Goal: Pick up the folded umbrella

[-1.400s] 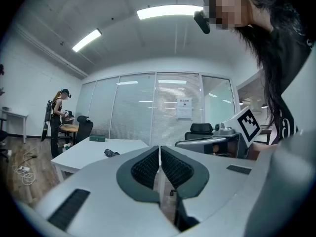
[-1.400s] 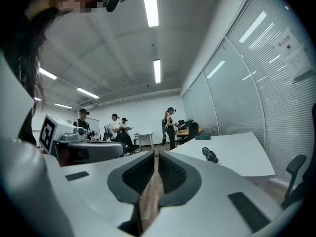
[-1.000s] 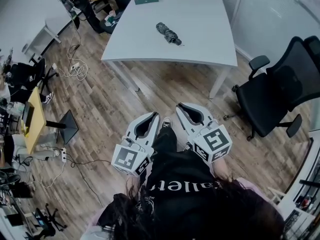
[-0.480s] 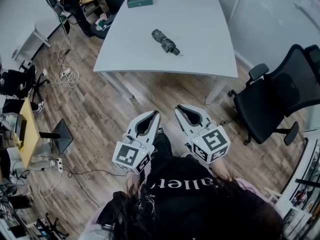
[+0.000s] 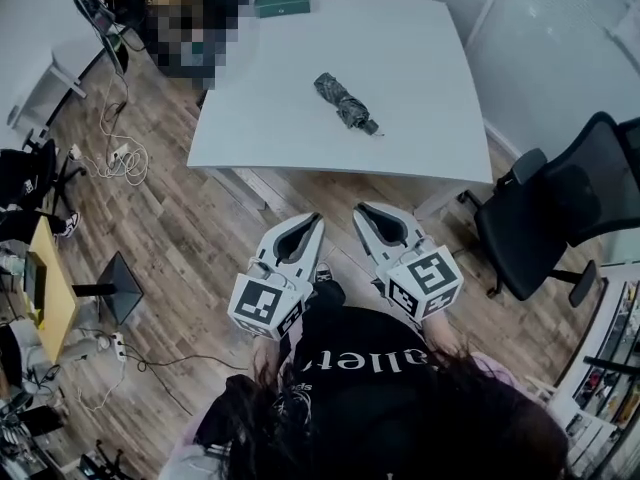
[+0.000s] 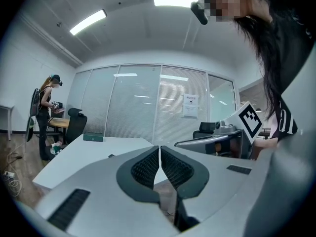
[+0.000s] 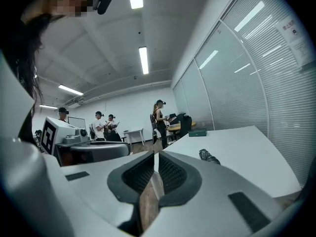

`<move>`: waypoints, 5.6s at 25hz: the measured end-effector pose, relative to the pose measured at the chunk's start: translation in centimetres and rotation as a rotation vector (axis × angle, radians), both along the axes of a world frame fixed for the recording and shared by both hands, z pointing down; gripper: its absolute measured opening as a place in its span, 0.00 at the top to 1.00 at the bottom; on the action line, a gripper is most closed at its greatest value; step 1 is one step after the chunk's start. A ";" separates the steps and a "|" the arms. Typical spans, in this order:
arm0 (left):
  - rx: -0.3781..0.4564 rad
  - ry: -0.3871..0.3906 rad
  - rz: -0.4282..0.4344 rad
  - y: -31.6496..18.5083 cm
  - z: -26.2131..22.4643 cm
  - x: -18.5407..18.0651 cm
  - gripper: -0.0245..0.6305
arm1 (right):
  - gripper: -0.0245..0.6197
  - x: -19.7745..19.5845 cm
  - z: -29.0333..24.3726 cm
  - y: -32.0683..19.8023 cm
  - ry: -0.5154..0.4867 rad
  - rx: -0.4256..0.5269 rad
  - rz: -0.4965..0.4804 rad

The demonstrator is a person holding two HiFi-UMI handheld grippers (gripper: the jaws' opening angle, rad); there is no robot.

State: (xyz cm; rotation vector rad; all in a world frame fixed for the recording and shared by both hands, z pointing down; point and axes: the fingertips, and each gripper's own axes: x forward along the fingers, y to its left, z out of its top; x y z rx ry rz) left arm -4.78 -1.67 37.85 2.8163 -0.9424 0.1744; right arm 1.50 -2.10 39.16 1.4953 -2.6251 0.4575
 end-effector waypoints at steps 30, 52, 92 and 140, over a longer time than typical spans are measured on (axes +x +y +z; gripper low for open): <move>-0.050 -0.016 0.146 -11.5 2.1 -1.3 0.92 | 0.90 -0.8 4.1 -13.7 0.040 -0.106 0.129; -0.035 -0.036 -0.055 -24.6 1.8 1.8 0.92 | 0.90 5.7 15.2 -31.2 0.273 -0.260 -0.047; -0.124 -0.086 -0.239 -27.7 4.5 -0.8 0.92 | 0.58 8.2 30.7 -39.4 0.349 -0.665 -0.040; -0.113 -0.060 -0.111 -14.7 4.7 -6.6 0.92 | 0.59 -0.3 9.5 -16.2 -0.084 -0.412 -0.009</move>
